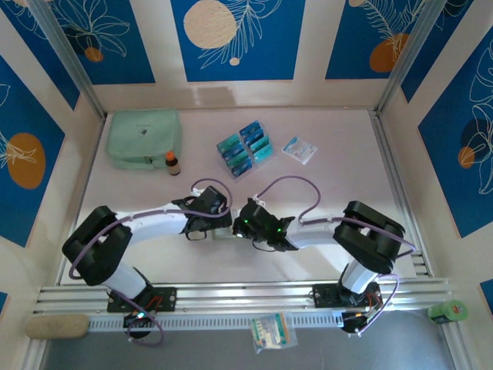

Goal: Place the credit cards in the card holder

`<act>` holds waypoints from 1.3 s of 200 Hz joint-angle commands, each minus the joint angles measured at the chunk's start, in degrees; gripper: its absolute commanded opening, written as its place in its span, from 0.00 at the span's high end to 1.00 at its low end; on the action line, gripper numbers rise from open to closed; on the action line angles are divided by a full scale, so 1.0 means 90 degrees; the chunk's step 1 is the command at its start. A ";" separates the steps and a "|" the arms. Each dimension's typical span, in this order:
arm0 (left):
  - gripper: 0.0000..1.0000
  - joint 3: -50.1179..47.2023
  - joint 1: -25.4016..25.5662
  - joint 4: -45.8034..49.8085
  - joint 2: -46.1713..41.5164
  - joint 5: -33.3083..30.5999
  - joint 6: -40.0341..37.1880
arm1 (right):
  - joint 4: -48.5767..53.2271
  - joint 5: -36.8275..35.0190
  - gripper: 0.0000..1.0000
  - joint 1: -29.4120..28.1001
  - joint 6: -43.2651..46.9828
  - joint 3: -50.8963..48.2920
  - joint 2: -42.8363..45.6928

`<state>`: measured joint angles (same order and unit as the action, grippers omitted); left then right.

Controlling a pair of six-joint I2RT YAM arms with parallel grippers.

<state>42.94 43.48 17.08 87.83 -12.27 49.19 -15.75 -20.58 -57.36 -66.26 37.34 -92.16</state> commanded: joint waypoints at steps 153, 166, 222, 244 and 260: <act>0.00 0.0661 0.0028 0.0807 0.0473 -0.0900 -0.1753 | 0.0584 0.0229 1.00 0.0628 0.0138 -0.1148 0.1153; 0.00 0.0644 0.0023 0.0800 0.0429 -0.0863 -0.1726 | 0.0754 0.0233 1.00 0.0642 0.0233 -0.1058 0.1344; 0.00 0.0411 0.0030 0.0702 0.0025 -0.0738 -0.1501 | 0.1482 0.0579 1.00 0.0984 0.0941 -0.0638 0.2138; 0.00 0.0337 0.0026 0.0683 -0.0124 -0.0731 -0.1435 | 0.1613 0.0773 1.00 0.1078 0.1200 -0.0443 0.2156; 0.00 0.0298 0.0027 0.0671 -0.0205 -0.0726 -0.1432 | 0.1609 0.0951 0.98 0.1119 0.1407 -0.0315 0.2099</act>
<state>46.78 43.99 21.93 88.03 -18.28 35.48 -3.68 -15.35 -47.79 -57.95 32.18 -73.49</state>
